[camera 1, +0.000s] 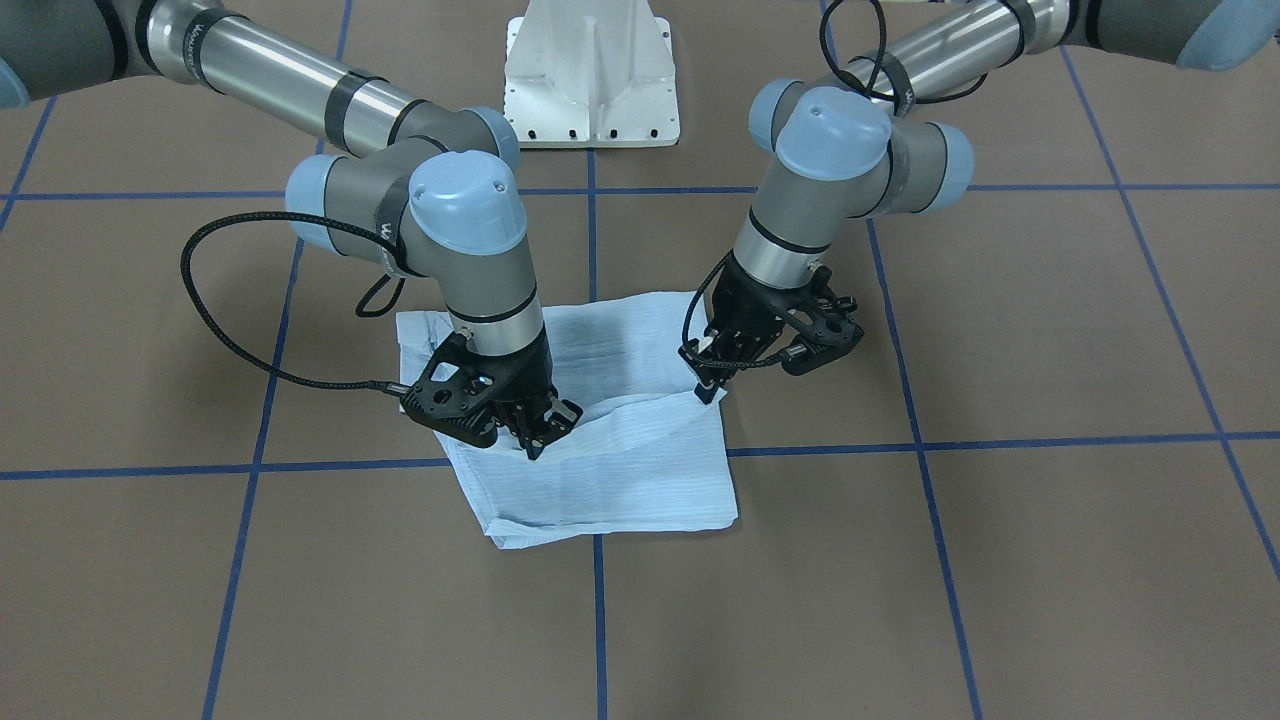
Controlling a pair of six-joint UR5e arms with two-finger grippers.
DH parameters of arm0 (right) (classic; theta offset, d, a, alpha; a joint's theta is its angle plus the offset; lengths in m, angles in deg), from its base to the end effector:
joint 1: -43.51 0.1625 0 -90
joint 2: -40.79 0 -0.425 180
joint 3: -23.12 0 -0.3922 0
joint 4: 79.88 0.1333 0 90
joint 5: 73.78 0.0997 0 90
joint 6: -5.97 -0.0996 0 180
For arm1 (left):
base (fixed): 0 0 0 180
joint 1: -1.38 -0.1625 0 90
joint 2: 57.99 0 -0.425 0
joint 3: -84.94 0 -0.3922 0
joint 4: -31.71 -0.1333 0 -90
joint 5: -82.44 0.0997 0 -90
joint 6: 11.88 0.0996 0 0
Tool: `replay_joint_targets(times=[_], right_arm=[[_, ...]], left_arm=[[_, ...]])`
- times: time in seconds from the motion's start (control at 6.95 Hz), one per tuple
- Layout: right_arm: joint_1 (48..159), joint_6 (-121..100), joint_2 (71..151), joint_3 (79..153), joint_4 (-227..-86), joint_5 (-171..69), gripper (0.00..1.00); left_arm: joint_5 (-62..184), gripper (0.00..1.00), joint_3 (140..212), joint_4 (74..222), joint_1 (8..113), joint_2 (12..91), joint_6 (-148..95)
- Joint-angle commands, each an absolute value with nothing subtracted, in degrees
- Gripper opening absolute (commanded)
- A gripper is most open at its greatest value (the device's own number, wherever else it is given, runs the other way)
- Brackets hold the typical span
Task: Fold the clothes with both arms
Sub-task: 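Lift the near edge with both grippers and fold it away from the robot, then lay the folded edge down at the far side and open both grippers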
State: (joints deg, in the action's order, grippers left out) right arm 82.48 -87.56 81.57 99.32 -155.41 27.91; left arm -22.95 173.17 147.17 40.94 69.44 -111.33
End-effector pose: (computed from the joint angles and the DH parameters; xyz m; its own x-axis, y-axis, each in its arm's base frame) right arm -0.5355 -0.5787 0.1994 0.4694 0.4573 0.7553 -0.5253 0.8322 -0.1774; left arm 0.4787 -0.5341 0.2304 0.2959 -0.4498 -0.8427 0.4901 0.8287 -0.2702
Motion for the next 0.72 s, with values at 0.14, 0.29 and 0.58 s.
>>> replay_joint_targets(times=[0.14,0.29,0.58], right_arm=[[83.7,-87.0,78.9,94.7,-154.3,28.0,0.0],[84.0,-87.0,78.8,93.6,-153.2,28.0,0.0],[83.9,-87.0,78.8,92.4,-153.0,28.0,0.0]], left_arm=[[-22.9,0.0,169.7,149.5,42.3,70.9,-110.4],[-22.9,0.0,167.5,149.8,42.7,71.8,-110.3],[-22.9,0.0,162.8,154.0,42.7,72.8,-110.1]])
